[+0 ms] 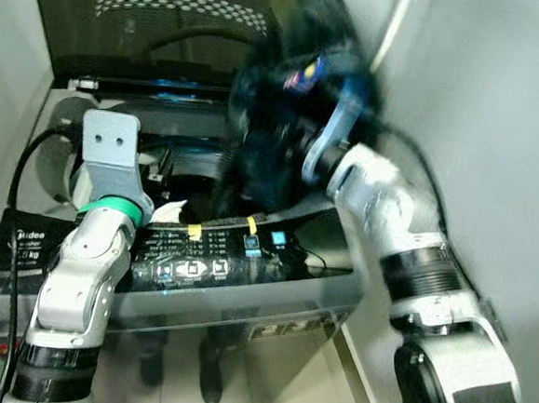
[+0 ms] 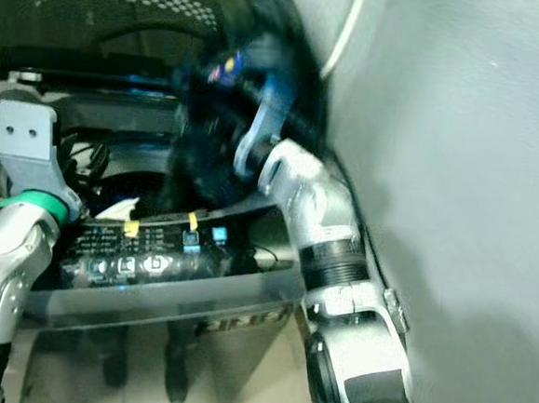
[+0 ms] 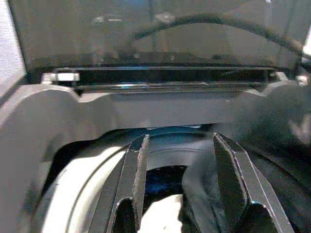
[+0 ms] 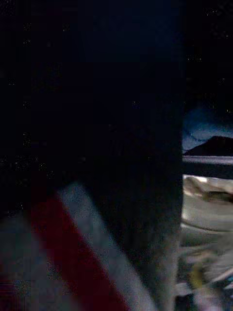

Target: Clothes washing

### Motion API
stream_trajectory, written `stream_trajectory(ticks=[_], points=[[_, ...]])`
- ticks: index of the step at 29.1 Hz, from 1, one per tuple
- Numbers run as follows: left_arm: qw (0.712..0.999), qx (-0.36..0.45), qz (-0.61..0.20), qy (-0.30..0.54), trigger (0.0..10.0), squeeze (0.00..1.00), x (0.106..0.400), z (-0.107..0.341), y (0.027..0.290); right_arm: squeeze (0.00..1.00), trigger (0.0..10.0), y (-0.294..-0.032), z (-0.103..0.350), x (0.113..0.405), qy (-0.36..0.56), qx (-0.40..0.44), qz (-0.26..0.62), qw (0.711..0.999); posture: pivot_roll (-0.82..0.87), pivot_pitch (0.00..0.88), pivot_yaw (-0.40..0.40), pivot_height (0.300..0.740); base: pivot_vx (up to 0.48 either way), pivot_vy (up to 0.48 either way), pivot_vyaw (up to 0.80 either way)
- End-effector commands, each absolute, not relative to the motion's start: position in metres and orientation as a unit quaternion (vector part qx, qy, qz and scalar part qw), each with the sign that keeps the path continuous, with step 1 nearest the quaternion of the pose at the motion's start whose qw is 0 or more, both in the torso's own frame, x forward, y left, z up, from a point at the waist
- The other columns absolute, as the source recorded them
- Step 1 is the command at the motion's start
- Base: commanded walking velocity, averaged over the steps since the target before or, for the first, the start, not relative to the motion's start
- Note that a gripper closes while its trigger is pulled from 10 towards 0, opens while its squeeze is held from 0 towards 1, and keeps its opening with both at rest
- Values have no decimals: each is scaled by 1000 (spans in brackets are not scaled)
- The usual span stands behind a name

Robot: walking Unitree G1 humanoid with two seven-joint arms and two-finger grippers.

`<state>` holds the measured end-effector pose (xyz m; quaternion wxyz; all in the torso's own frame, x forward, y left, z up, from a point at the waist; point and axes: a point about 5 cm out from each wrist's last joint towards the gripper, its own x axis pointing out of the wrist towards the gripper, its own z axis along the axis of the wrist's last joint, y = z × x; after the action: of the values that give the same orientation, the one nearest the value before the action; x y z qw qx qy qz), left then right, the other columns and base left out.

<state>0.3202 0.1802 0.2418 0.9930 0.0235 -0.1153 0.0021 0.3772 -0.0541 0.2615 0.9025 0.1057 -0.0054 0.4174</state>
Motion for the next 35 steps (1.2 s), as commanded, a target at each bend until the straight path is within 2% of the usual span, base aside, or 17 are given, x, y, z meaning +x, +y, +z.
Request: stream_trajectory(ticks=[1, 7, 9, 12, 14, 15, 17, 19, 21, 22, 24, 30, 35], points=[[994, 17, -4, -105, 10000, 0, 322, 240, 176, 0, 10000, -62, 260, 376, -5, 99, 409, 907, 64, 9, -53, 740, 0, 0, 0], [996, 30, -9, -80, 10000, 0, 320, 234, 172, 0, 10000, -73, 261, 378, 4, 118, 368, 922, 63, 14, -60, 740, 0, 0, 0], [998, 49, 12, -39, 10000, 0, 319, 221, 178, 0, 10000, -69, 257, 379, 15, 122, 367, 922, 65, 18, -66, 740, 0, 0, 0], [998, 45, 30, -26, 10000, 0, 318, 215, 184, 0, 10000, -62, 251, 379, 23, 107, 372, 922, 68, 24, -72, 740, 0, 0, 0], [998, 36, 33, -40, 10000, 0, 316, 218, 186, 0, 10000, -50, 257, 370, 14, 131, 414, 901, 68, 24, -72, 740, 0, 0, 0], [998, 36, 33, -40, 10000, 0, 316, 218, 186, 0, 10000, -50, 257, 370, 14, 131, 414, 901, 68, 24, -72, 740, 0, 0, 0], [998, 39, 34, -47, 10000, 0, 315, 221, 187, 0, 10000, -40, 265, 357, 0, 152, 465, 872, 68, 24, -72, 740, 0, 0, 0], [997, 45, 36, -41, 10000, 0, 314, 219, 188, 0, 10000, -36, 261, 352, 9, 134, 480, 867, 76, 25, -77, 740, 0, 0, 0], [997, 48, 36, -42, 10000, 0, 314, 220, 189, 0, 10000, -41, 247, 358, 31, 114, 439, 891, 75, 27, -79, 740, 0, 0, 0], [997, 48, 36, -42, 10000, 0, 314, 220, 189, 0, 10000, -41, 247, 358, 31, 114, 439, 891, 75, 27, -79, 740, 0, 0, 0], [997, 46, 37, -54, 10000, 0, 313, 224, 188, 0, 10000, -51, 240, 367, 30, 125, 380, 916, 77, 28, -83, 740, 0, 0, 0], [996, 39, 36, -69, 10000, 0, 314, 230, 186, 0, 10000, -58, 244, 367, 0, 161, 351, 922, 68, 29, -83, 740, 0, 0, 0], [996, 42, 29, -79, 10000, 0, 314, 232, 181, 0, 10000, -57, 241, 365, 4, 160, 356, 921, 71, 27, -85, 740, 0, 326, 0]])
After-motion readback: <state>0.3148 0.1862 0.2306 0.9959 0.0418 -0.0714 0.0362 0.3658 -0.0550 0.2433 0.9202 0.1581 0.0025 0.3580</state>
